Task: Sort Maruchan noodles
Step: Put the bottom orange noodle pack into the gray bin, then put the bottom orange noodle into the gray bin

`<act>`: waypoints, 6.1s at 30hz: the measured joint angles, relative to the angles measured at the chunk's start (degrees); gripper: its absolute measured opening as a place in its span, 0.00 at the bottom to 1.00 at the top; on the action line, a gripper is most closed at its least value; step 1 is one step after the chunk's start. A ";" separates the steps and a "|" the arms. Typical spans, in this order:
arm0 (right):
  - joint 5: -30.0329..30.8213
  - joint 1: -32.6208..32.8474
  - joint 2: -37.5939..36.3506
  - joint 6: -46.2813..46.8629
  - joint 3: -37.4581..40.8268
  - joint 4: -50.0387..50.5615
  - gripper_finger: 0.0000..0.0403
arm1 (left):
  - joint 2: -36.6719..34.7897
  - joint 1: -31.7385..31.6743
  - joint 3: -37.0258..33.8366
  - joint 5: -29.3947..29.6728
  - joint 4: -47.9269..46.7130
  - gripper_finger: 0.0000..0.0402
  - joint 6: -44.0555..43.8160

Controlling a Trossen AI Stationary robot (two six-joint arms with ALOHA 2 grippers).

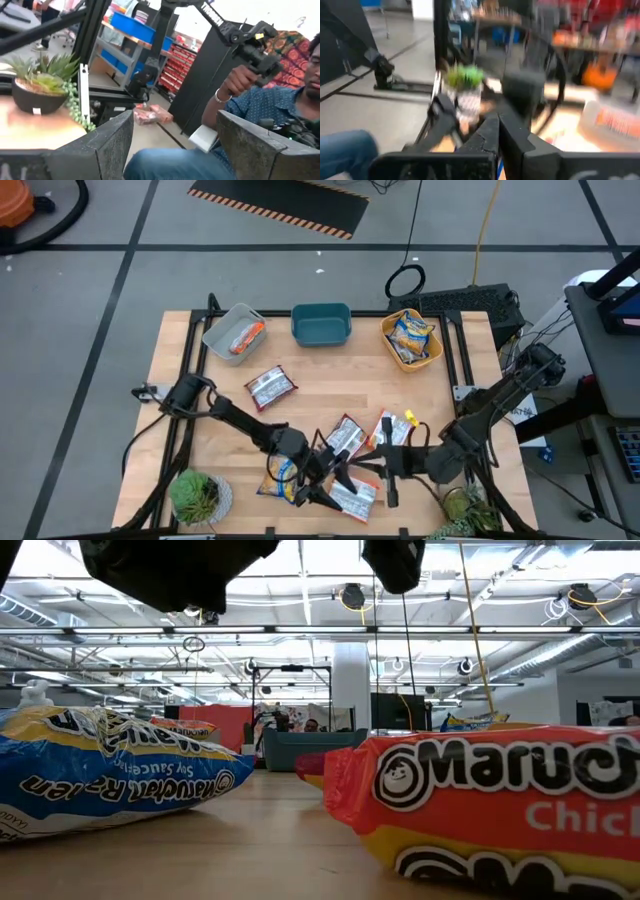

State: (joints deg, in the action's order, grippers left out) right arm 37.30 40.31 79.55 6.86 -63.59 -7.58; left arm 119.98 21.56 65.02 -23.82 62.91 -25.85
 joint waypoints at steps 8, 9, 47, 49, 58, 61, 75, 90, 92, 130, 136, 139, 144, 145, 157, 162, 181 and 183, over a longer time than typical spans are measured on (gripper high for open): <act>1.35 6.57 2.61 31.91 15.95 1.88 0.00 | 0.00 2.83 -0.01 5.17 -2.36 0.71 1.99; 1.60 6.85 2.72 32.81 18.19 -2.16 0.00 | 0.00 3.06 -0.01 6.17 -2.40 0.71 1.94; -15.04 7.30 15.95 39.06 16.94 6.30 0.24 | 0.02 5.53 -0.01 12.34 -11.38 0.71 0.25; -16.80 6.78 17.01 40.94 16.94 6.84 0.24 | 0.02 5.52 0.01 12.33 -12.06 0.71 0.32; -19.57 6.60 18.14 43.07 16.94 6.14 0.24 | 0.02 5.37 -0.01 12.13 -14.01 0.71 2.40; -19.52 6.63 18.14 41.08 16.94 4.48 0.24 | 0.02 5.14 -0.01 12.12 -14.13 0.71 3.14; -19.38 4.27 21.33 29.40 16.96 -0.28 0.03 | 0.02 1.92 -0.01 9.91 -15.51 0.71 2.56; -2.12 4.26 14.54 16.23 16.98 -2.09 0.00 | 0.02 1.29 -0.01 8.96 -19.38 0.71 -0.26; 0.96 4.64 13.70 15.60 16.98 -2.19 0.00 | 0.02 1.33 -0.01 8.89 -19.31 0.71 -0.22; 2.68 3.64 13.05 -3.14 16.98 -8.69 0.00 | -9.44 0.92 0.03 17.69 -43.17 0.71 5.42; 1.42 1.75 13.05 -8.67 16.98 -10.87 0.00 | -9.38 -0.11 0.01 16.61 -45.71 0.71 4.07; 1.40 0.70 13.00 -10.98 16.98 -12.27 0.00 | -9.37 -1.22 0.01 16.82 -46.72 0.71 2.34; 1.40 -1.03 13.00 -13.03 16.98 -12.22 0.00 | -9.35 -1.73 0.01 16.34 -46.10 0.71 -0.33; 1.40 -1.37 13.00 -13.30 16.98 -12.28 0.00 | -9.35 -1.84 0.01 16.34 -46.09 0.71 -0.46; 13.18 -1.98 8.72 -13.55 16.98 -11.27 0.00 | -9.35 -3.62 -0.01 27.76 -45.73 0.71 -2.39; 13.93 -1.97 8.72 -13.55 16.98 -9.65 0.00 | -9.35 -3.97 -0.01 30.85 -45.98 0.65 -1.67; 36.68 5.85 7.20 -4.55 16.97 -4.18 0.23 | -12.05 -6.72 -0.12 31.21 -48.66 0.36 2.40; 43.85 8.01 6.00 -4.86 16.95 -3.58 0.29 | -14.74 -7.20 -0.12 31.54 -50.89 0.36 3.22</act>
State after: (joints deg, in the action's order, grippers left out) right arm 81.15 48.31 85.55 1.99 -46.65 -11.16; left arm 105.25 14.36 64.90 7.72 12.02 -22.62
